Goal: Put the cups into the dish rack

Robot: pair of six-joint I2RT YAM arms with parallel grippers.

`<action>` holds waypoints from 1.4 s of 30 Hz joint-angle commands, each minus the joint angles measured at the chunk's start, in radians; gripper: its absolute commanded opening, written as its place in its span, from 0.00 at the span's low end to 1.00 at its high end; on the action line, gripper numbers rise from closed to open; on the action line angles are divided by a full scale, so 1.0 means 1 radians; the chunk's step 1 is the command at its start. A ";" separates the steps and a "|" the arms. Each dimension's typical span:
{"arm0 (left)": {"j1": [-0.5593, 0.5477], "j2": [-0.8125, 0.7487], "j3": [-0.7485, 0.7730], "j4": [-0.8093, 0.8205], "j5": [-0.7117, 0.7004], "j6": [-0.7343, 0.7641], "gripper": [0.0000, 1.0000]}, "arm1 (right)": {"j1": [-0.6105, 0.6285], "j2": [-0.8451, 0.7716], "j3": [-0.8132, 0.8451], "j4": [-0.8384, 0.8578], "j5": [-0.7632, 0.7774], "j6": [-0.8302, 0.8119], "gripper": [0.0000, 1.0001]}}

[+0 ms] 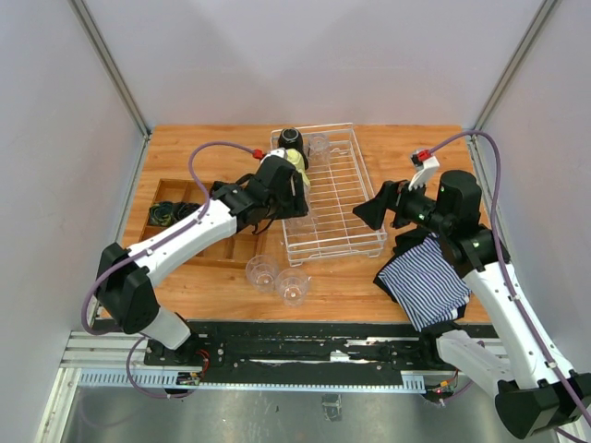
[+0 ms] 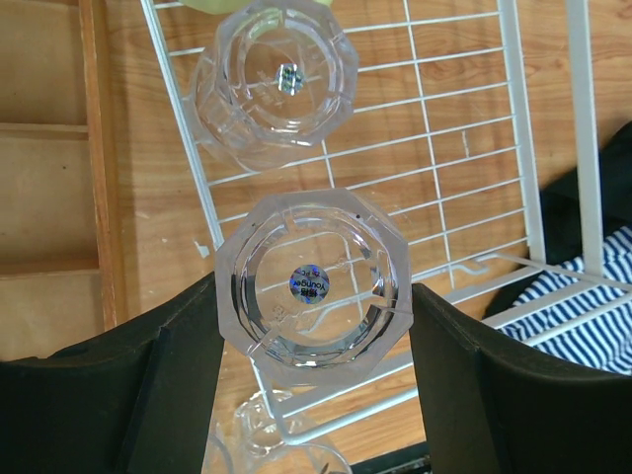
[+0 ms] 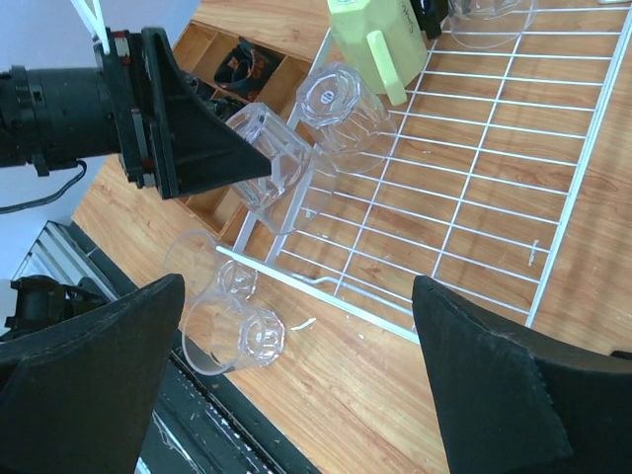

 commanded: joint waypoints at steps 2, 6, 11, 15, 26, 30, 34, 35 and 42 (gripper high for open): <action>-0.067 0.014 -0.018 0.059 -0.143 0.034 0.05 | -0.031 -0.019 -0.015 -0.005 -0.028 -0.025 0.98; -0.100 0.056 0.010 0.043 -0.209 0.053 0.04 | -0.036 -0.020 -0.022 -0.004 -0.034 -0.027 0.98; -0.116 0.075 0.002 0.041 -0.238 0.044 0.03 | -0.043 -0.030 -0.036 -0.003 -0.038 -0.025 0.98; -0.120 0.086 -0.031 0.068 -0.237 0.049 0.04 | -0.051 -0.040 -0.048 -0.004 -0.043 -0.024 0.98; -0.166 0.168 0.002 0.018 -0.288 0.066 0.05 | -0.067 -0.051 -0.066 -0.005 -0.053 -0.020 0.98; -0.177 0.201 0.029 -0.021 -0.318 0.062 0.05 | -0.072 -0.053 -0.065 -0.005 -0.056 -0.021 0.98; -0.182 0.225 0.040 -0.050 -0.344 0.056 0.05 | -0.076 -0.057 -0.067 -0.006 -0.057 -0.020 0.98; -0.183 0.229 0.045 -0.061 -0.349 0.052 0.05 | -0.077 -0.058 -0.068 -0.005 -0.057 -0.021 0.98; -0.199 0.241 0.074 -0.132 -0.369 0.036 0.07 | -0.081 -0.060 -0.073 -0.005 -0.056 -0.014 0.98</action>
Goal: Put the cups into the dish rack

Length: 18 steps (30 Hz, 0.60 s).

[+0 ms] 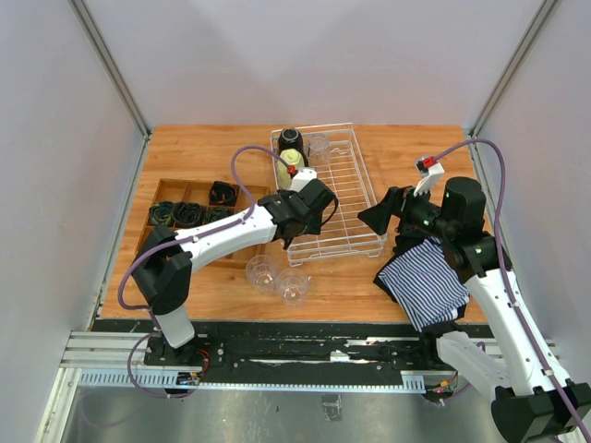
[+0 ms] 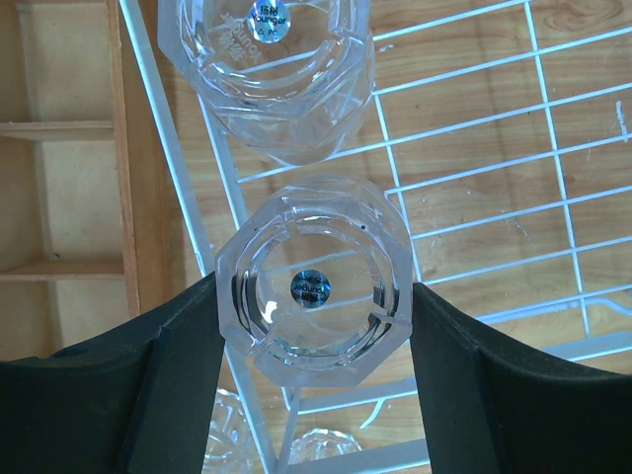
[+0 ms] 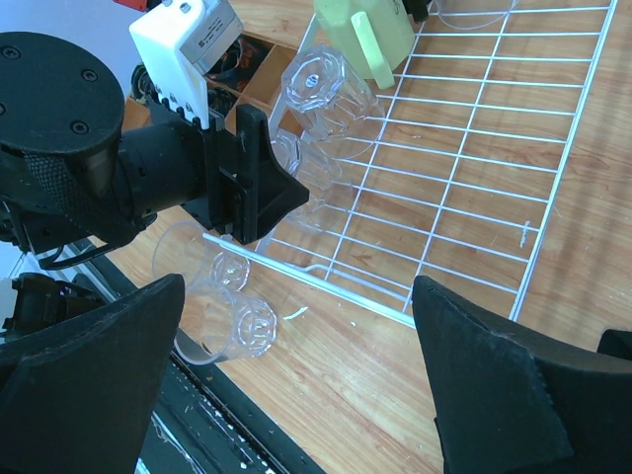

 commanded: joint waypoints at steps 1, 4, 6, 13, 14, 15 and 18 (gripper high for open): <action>-0.017 0.026 0.029 -0.092 -0.026 -0.024 0.08 | -0.018 -0.014 -0.014 -0.003 -0.013 -0.001 0.98; -0.022 0.038 0.040 -0.115 -0.031 -0.030 0.12 | -0.017 -0.012 -0.018 0.006 -0.015 0.007 0.98; -0.024 0.051 0.045 -0.126 -0.032 -0.033 0.20 | -0.017 -0.014 -0.020 0.010 -0.017 0.010 0.98; -0.033 0.069 0.056 -0.143 -0.033 -0.051 0.46 | -0.019 -0.026 -0.026 0.009 -0.017 0.012 0.98; -0.033 0.069 0.060 -0.147 -0.036 -0.054 0.49 | -0.018 -0.028 -0.027 0.008 -0.017 0.013 0.98; -0.033 0.071 0.062 -0.151 -0.037 -0.057 0.53 | -0.018 -0.028 -0.028 0.009 -0.018 0.013 0.98; -0.033 0.073 0.077 -0.166 -0.045 -0.057 0.61 | -0.019 -0.026 -0.026 0.008 -0.020 0.013 0.98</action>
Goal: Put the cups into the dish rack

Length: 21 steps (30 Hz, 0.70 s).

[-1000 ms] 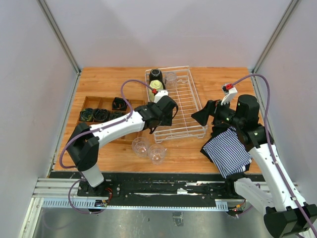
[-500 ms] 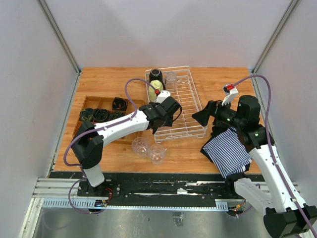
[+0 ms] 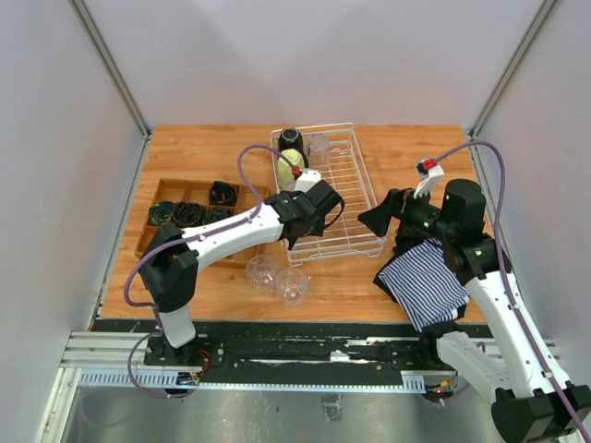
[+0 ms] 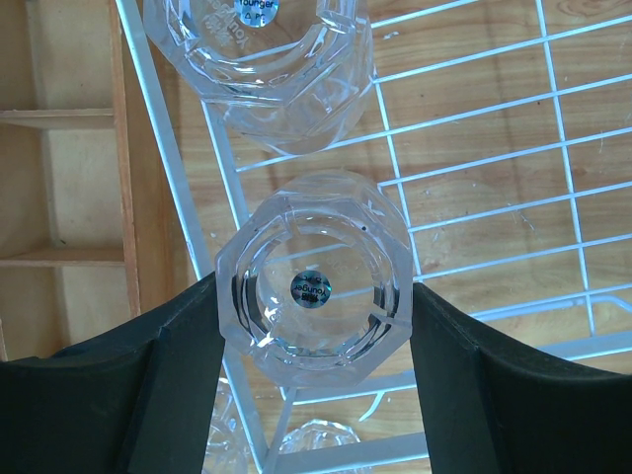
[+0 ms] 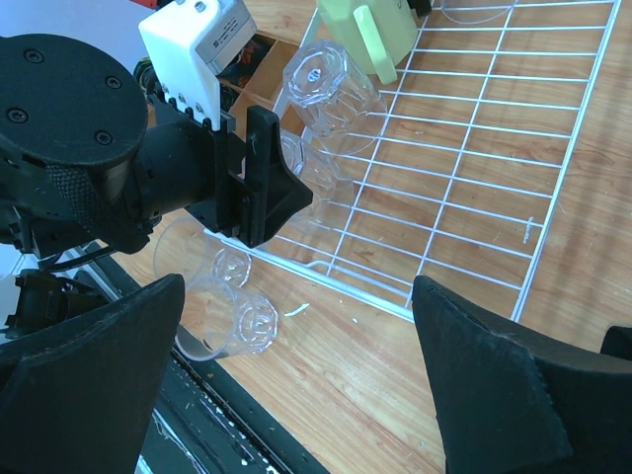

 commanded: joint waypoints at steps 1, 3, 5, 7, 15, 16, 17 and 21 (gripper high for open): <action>-0.009 0.033 0.021 -0.089 -0.017 -0.031 0.63 | -0.018 -0.012 -0.009 0.008 -0.018 0.011 0.98; -0.009 0.031 0.026 -0.097 -0.017 -0.032 0.67 | -0.018 -0.010 -0.008 0.008 -0.019 0.012 0.98; -0.009 0.025 0.028 -0.097 -0.017 -0.034 0.68 | -0.018 -0.008 -0.005 0.008 -0.023 0.014 0.98; -0.010 0.019 0.031 -0.101 -0.017 -0.035 0.70 | -0.018 -0.005 -0.005 0.005 -0.025 0.014 0.98; -0.009 0.010 0.063 -0.125 0.004 -0.046 0.78 | -0.019 0.004 -0.004 0.002 -0.032 0.021 0.98; -0.010 0.007 0.067 -0.126 0.004 -0.047 0.79 | -0.018 0.004 -0.004 0.001 -0.032 0.022 0.98; -0.009 0.005 0.071 -0.127 0.005 -0.046 0.79 | -0.018 0.003 -0.004 0.000 -0.032 0.022 0.98; -0.010 -0.004 0.098 -0.135 0.004 -0.045 0.81 | -0.018 -0.001 -0.007 -0.004 -0.030 0.022 0.98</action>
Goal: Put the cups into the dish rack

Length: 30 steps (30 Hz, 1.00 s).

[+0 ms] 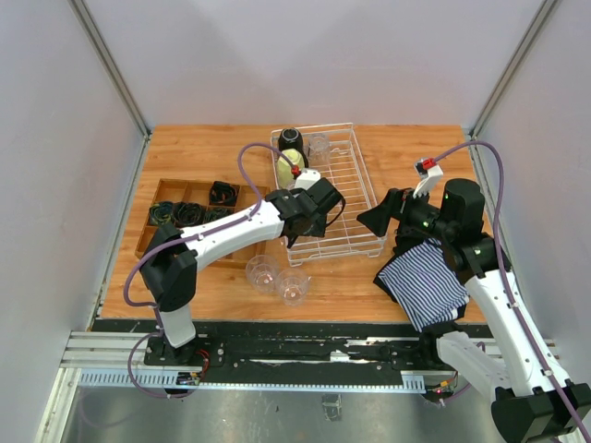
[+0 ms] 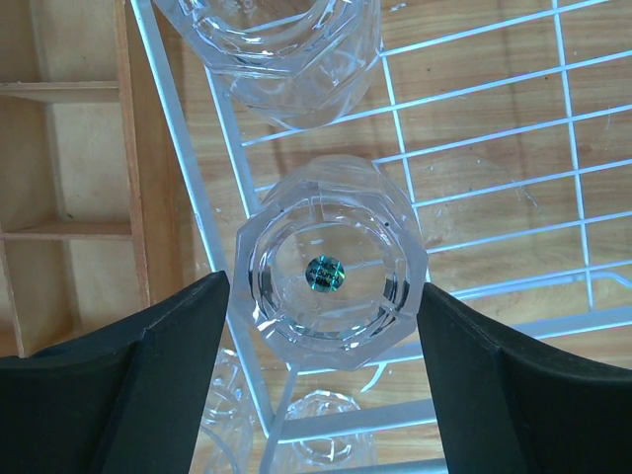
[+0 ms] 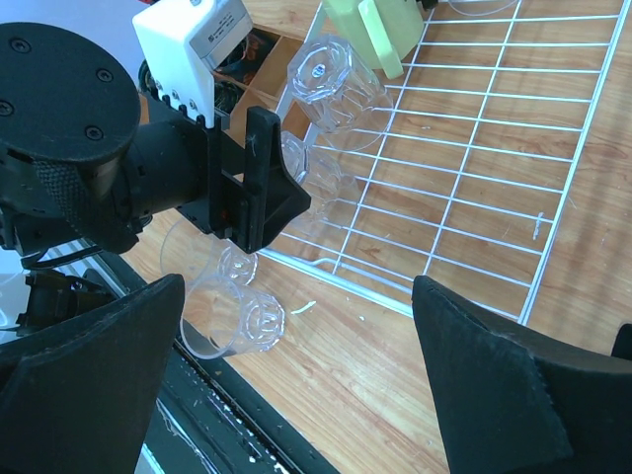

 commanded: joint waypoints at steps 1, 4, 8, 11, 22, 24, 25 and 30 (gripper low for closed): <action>-0.007 -0.015 0.053 -0.039 -0.024 -0.012 0.81 | -0.018 -0.009 -0.007 -0.006 -0.016 0.006 0.98; -0.006 -0.024 0.076 -0.045 -0.035 -0.010 0.82 | -0.019 -0.013 -0.009 -0.010 -0.015 0.005 0.98; -0.006 -0.032 0.138 -0.097 -0.051 -0.011 0.83 | -0.019 -0.017 -0.010 -0.023 -0.013 -0.002 0.98; -0.006 -0.052 0.195 -0.158 -0.066 -0.015 0.83 | -0.019 -0.020 -0.010 -0.032 -0.011 -0.007 0.98; -0.006 -0.299 0.025 -0.237 0.106 -0.005 0.66 | -0.018 -0.016 -0.023 -0.025 -0.017 -0.002 0.98; -0.007 -0.338 -0.036 -0.252 0.150 -0.032 0.61 | -0.019 -0.013 -0.023 -0.020 -0.020 0.001 0.98; -0.008 -0.358 -0.072 -0.253 0.167 -0.042 0.58 | -0.018 -0.011 -0.023 -0.017 -0.021 0.004 0.98; -0.008 -0.451 -0.223 -0.234 0.198 -0.068 0.49 | -0.019 -0.012 -0.030 -0.007 -0.025 0.017 0.98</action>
